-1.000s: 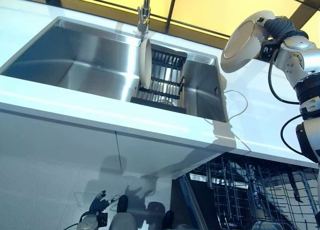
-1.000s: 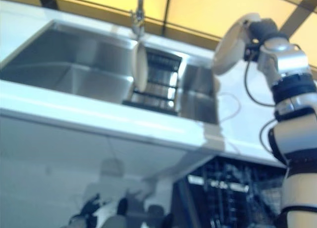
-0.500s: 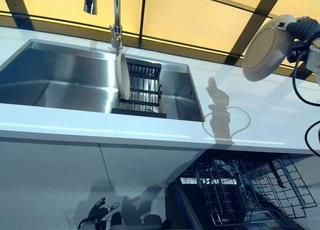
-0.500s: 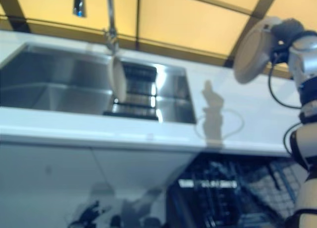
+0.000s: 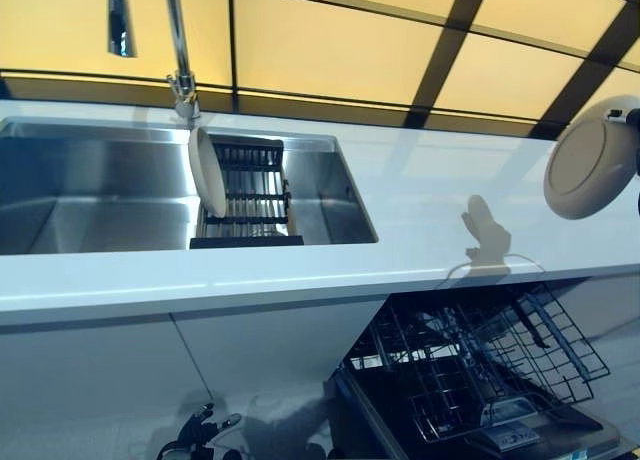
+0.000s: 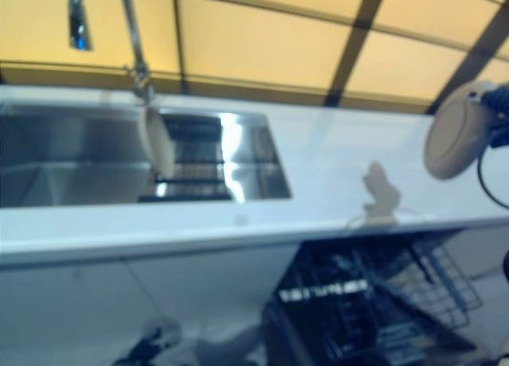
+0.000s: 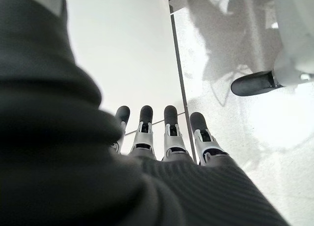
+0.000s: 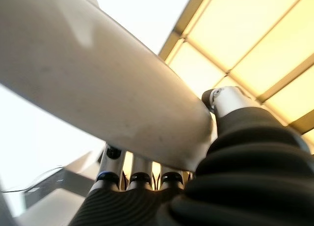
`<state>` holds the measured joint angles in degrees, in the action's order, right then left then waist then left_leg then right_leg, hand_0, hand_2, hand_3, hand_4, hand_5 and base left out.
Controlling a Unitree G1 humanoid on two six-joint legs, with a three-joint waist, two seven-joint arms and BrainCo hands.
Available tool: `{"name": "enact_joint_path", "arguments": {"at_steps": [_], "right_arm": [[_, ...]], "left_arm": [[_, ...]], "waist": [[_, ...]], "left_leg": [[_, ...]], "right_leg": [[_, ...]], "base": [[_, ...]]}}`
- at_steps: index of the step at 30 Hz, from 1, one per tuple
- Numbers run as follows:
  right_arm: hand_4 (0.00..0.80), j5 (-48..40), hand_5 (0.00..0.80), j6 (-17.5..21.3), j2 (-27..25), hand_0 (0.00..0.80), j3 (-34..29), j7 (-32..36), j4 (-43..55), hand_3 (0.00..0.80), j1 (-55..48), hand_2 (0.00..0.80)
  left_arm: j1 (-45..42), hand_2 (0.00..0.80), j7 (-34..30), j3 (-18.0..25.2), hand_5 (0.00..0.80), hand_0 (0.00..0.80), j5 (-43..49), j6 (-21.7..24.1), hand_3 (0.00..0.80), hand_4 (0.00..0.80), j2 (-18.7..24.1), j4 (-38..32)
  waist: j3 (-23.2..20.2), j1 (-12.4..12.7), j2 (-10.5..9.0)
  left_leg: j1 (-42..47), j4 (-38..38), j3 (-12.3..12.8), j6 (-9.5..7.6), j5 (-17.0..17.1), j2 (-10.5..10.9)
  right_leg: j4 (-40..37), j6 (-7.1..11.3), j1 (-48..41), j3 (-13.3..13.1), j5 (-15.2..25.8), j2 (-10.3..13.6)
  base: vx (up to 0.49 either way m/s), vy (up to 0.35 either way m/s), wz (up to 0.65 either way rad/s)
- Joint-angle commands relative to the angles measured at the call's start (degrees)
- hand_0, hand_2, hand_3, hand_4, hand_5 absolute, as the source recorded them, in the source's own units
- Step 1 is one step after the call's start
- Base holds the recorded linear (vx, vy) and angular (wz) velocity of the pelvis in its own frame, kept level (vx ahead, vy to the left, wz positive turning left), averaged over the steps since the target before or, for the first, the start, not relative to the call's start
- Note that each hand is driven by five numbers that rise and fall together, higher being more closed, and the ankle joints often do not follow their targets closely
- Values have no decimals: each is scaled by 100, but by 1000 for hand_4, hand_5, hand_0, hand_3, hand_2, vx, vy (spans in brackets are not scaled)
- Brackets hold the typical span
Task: Take plates into dishwasher
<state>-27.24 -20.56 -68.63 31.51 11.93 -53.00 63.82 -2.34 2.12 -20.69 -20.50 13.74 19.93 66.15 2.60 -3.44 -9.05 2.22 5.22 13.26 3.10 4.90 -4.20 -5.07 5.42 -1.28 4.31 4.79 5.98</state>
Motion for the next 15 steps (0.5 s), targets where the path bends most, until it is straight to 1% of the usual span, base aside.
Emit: {"name": "enact_joint_path", "arguments": {"at_steps": [1,3,6,11,12,15], "right_arm": [[800,308,800,402,-661,800,-279,140,313,800,258,800],[800,393,800,531,-766,800,-520,260,579,800,-159,800],[800,399,800,613,-840,800,-777,318,911,800,-610,800],[800,578,800,616,-876,800,-1149,473,1314,800,-1265,800],[800,654,800,659,-880,800,-1329,515,1434,800,-1570,800],[800,966,800,750,-907,800,-1610,690,1627,800,-2020,800]], "left_arm": [[300,0,-44,196,0,0,289,-13,0,0,38,70],[290,0,-29,221,0,0,300,-42,0,0,36,40],[294,0,-24,274,0,0,315,-45,0,0,32,10],[329,0,-47,289,0,0,301,-99,0,0,40,-68],[324,0,-56,293,0,0,316,-102,0,0,41,-102],[347,0,-80,318,0,0,341,-98,0,0,58,-102]], "waist": [[210,48,-26],[227,-39,14],[236,-134,68],[242,-266,187],[255,-319,236],[256,-402,308]], "left_leg": [[423,-22,-41,-128,-688,93],[438,-22,13,-129,-693,86],[434,-22,67,-121,-698,87],[398,-22,108,-94,-698,95],[403,-22,125,-88,-701,102],[409,-22,155,-73,-711,112]], "right_leg": [[7,441,157,9,358,18],[7,439,188,-46,365,15],[7,427,221,-101,351,5],[7,402,263,-170,318,-1],[7,387,257,-192,298,5],[7,376,281,-216,287,19]], "base": [[-7,-28,-15],[-17,-43,-20],[-34,-40,-8],[-36,-20,-9],[-29,-28,-9],[-36,-40,-2]]}}
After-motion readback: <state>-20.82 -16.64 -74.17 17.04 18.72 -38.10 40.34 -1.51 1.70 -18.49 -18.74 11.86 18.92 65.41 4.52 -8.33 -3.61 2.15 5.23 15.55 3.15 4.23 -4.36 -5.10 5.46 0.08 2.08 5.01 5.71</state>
